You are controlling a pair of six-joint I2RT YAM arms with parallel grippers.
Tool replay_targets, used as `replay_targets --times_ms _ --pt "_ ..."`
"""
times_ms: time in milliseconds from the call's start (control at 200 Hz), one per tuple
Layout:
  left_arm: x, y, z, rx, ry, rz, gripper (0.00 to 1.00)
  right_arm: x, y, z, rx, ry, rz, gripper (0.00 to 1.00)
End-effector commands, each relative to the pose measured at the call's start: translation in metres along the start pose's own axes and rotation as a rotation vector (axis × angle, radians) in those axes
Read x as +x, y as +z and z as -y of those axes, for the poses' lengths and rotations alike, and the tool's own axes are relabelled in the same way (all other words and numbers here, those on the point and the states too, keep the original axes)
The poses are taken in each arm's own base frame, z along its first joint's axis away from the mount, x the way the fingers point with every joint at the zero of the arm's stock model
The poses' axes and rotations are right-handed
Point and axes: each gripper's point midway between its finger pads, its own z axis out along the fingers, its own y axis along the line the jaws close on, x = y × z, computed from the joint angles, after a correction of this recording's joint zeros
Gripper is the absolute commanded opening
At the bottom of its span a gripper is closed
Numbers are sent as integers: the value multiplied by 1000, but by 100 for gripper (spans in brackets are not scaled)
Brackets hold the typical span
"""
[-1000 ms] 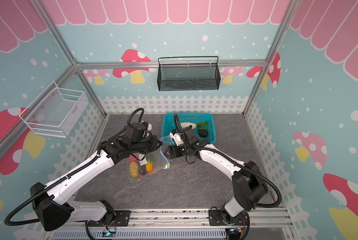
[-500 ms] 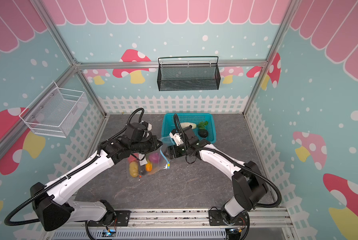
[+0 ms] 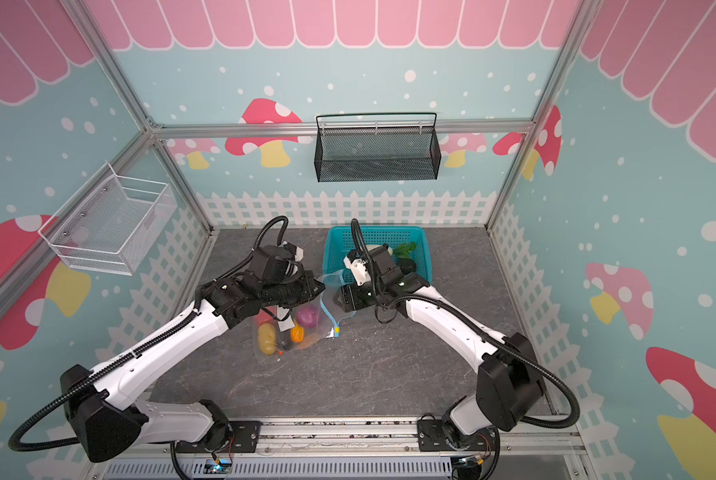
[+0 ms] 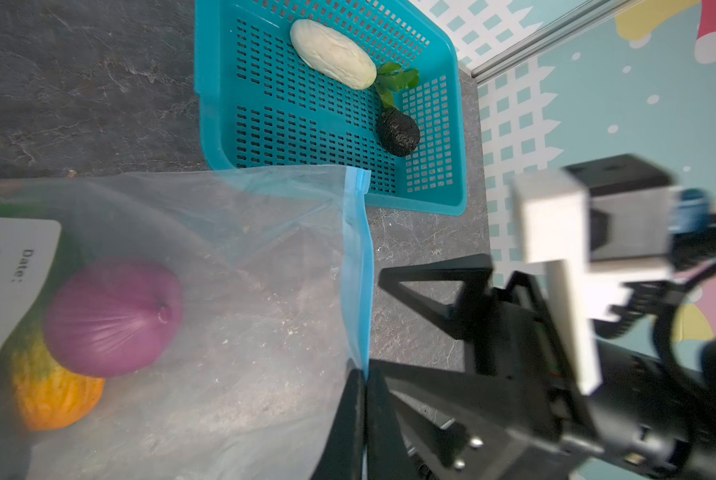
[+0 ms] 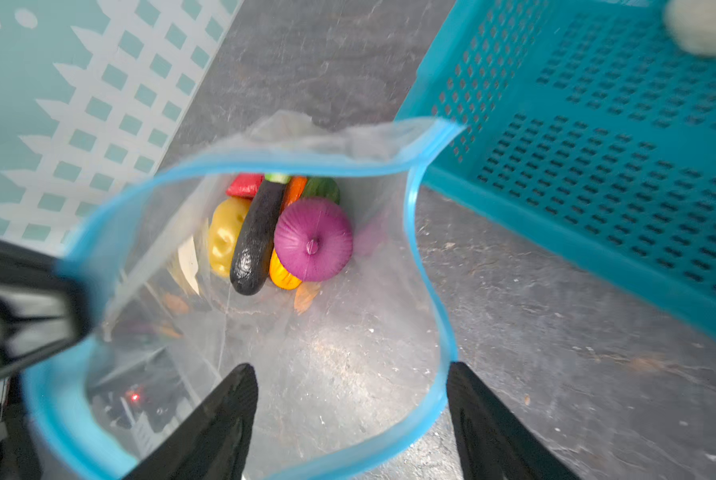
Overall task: Place the food in the zip-top bag and seal the zipper
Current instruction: 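Move the right gripper back over the basket to the black round vegetable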
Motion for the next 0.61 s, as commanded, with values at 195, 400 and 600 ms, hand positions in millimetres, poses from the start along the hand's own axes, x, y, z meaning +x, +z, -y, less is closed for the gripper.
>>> replay_targets --times_ms 195,400,600 --pt "-2 -4 2 17 19 8 0 -37 -43 133 485 15 43 68" --pt "0 -3 6 36 25 -3 0 -47 -18 198 620 27 -6 68" --pt "-1 -5 6 39 26 2 0 -40 18 241 661 67 -66 74"
